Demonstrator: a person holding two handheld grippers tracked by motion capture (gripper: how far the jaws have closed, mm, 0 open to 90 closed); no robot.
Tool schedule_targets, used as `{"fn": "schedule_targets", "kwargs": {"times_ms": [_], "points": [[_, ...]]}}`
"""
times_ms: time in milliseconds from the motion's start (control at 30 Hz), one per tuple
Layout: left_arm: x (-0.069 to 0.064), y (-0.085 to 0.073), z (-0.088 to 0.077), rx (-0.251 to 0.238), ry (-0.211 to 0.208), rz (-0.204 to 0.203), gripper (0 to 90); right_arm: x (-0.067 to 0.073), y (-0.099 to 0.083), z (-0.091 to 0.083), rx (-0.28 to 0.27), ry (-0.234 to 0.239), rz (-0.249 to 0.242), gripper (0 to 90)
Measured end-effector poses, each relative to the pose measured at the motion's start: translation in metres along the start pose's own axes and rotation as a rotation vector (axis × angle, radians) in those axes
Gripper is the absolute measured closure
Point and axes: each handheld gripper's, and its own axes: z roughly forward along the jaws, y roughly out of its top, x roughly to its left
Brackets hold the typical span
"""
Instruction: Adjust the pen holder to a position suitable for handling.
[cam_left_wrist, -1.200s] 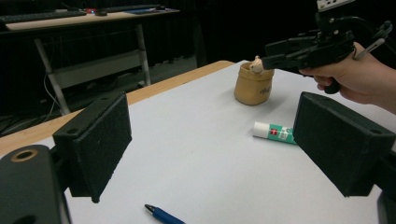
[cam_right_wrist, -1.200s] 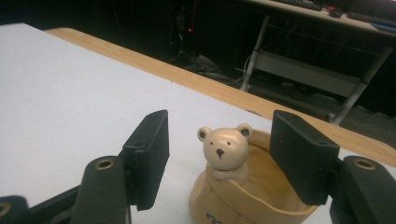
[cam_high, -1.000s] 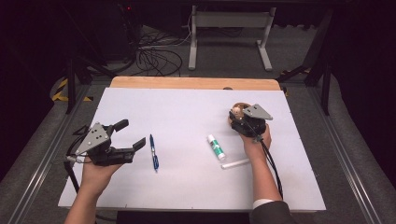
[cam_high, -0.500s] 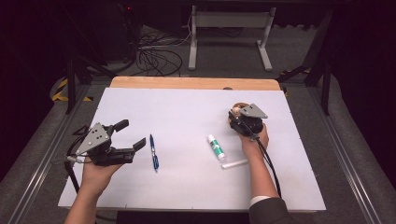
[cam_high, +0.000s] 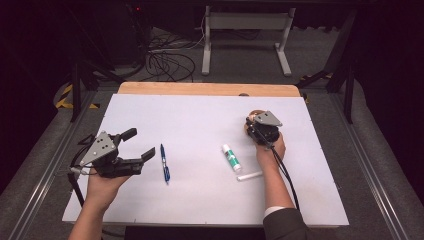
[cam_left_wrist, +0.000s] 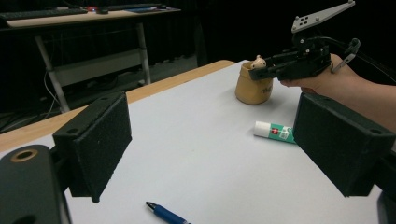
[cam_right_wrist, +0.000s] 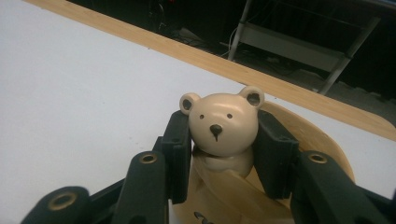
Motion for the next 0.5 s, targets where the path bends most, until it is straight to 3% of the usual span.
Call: {"fn": "schedule_targets", "kwargs": {"times_ms": [267, 500], "points": [[0.000, -0.001, 0.001, -0.001, 0.000, -0.003, 12.3, 0.002, 0.001, 0.000, 0.004, -0.007, -0.027, 63.4], [0.000, -0.001, 0.001, 0.007, 0.000, -0.006, 12.4, 0.012, 0.005, 0.001, -0.024, 0.058, -0.018, 63.6]]}}
